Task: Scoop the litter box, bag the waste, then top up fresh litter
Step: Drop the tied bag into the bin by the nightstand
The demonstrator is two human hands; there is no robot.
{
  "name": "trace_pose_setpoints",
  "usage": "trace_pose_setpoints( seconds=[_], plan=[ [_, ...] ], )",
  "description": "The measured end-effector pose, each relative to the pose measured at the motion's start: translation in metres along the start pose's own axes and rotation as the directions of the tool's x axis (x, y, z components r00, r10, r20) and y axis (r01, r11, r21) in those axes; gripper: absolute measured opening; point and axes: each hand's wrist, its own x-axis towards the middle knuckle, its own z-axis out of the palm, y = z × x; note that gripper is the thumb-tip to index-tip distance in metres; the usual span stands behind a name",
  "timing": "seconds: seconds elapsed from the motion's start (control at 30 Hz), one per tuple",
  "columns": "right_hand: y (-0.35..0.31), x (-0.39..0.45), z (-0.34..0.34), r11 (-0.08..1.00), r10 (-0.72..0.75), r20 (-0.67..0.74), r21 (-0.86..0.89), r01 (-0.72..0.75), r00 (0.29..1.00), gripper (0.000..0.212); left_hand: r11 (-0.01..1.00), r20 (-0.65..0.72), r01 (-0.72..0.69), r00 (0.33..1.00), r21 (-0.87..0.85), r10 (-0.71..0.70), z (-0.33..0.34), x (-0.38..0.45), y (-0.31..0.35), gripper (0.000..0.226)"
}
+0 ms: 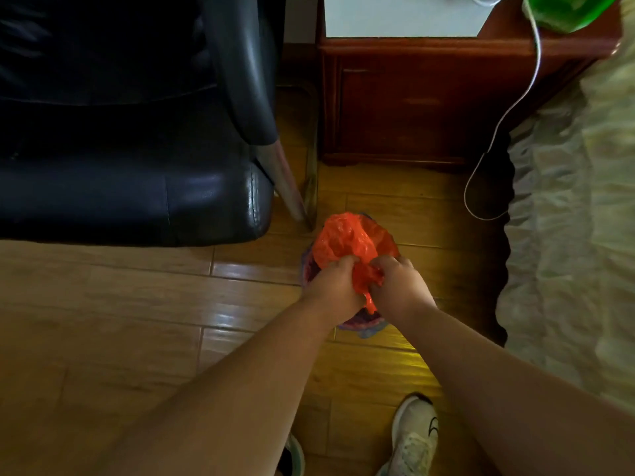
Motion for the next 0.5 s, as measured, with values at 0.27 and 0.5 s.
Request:
trace_pose_setpoints(
  seconds=[0.27,0.5],
  plan=[
    [0.023,0.035,0.028,0.998,-0.019,0.033,-0.065,0.021,0.999,0.045,0.987,0.072,-0.035,0.997,0.157,0.024,0.04,0.042,-0.039,0.071],
    [0.036,0.07,0.071,0.987,-0.061,0.254,-0.128,0.096,0.965,0.065,0.953,0.221,0.04,0.969,0.301,-0.11,0.051,0.077,-0.065,0.077]
  ],
)
